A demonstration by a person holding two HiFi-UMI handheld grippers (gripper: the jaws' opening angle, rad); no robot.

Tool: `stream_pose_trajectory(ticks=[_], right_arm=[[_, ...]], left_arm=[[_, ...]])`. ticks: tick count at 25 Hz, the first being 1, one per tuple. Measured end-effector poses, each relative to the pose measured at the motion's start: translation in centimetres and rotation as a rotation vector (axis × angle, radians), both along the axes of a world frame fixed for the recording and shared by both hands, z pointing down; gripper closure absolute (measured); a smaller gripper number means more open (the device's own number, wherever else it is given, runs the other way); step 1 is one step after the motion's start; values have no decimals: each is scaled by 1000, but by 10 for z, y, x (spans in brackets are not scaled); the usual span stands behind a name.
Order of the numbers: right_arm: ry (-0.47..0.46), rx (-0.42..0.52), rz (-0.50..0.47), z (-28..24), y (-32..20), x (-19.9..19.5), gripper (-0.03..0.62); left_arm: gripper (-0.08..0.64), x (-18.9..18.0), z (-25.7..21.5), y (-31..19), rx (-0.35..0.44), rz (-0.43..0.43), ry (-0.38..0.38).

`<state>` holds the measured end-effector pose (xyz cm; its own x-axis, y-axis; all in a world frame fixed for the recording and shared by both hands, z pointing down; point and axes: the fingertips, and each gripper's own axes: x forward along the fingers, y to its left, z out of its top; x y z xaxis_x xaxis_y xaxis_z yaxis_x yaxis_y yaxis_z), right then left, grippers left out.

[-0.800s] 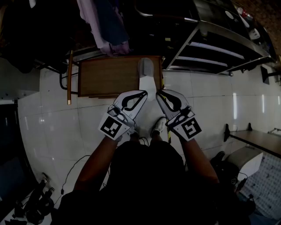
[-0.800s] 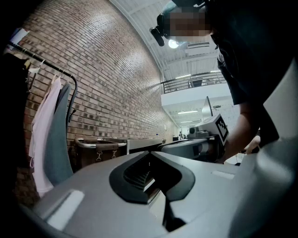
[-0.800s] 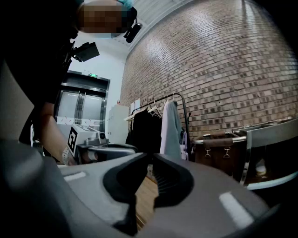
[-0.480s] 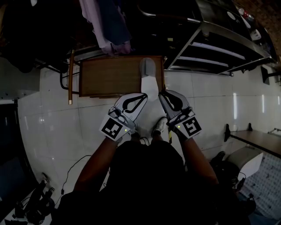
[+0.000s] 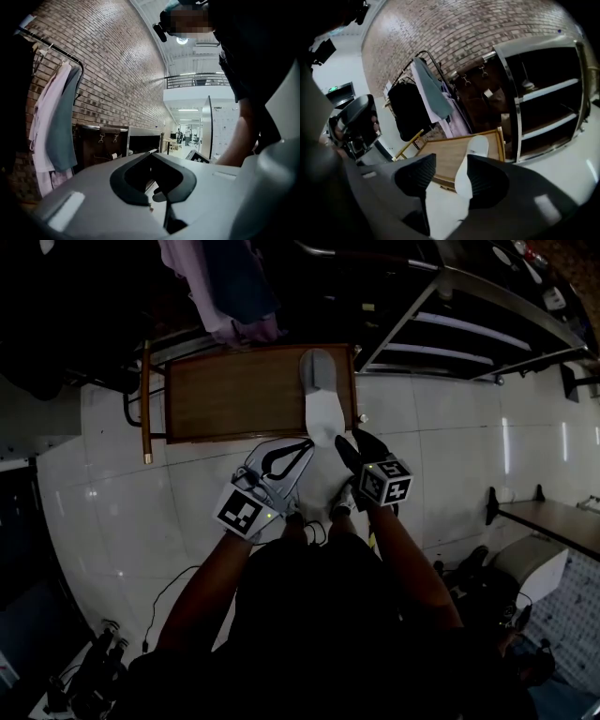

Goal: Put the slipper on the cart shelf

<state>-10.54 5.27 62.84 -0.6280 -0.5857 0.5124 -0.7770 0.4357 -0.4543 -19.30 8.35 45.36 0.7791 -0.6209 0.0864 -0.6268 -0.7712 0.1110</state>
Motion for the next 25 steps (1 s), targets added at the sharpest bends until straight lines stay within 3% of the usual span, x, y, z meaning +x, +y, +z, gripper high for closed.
stream_pose_trajectory(ticks=[3, 8, 13, 16, 25], right_arm=[[-2, -112, 30, 37, 3, 0, 347], [-3, -236, 109, 88, -5, 8, 319], [-174, -429, 229, 124, -9, 5, 304], [-147, -476, 253, 151, -7, 11, 304], [-250, -573, 252, 173, -13, -12, 311]], left_arm=[[551, 0, 8, 0, -13, 14, 1], [551, -3, 19, -1, -38, 26, -7], [551, -10, 29, -7, -55, 18, -8], [551, -13, 35, -9, -65, 17, -11], [551, -21, 61, -15, -124, -6, -30]])
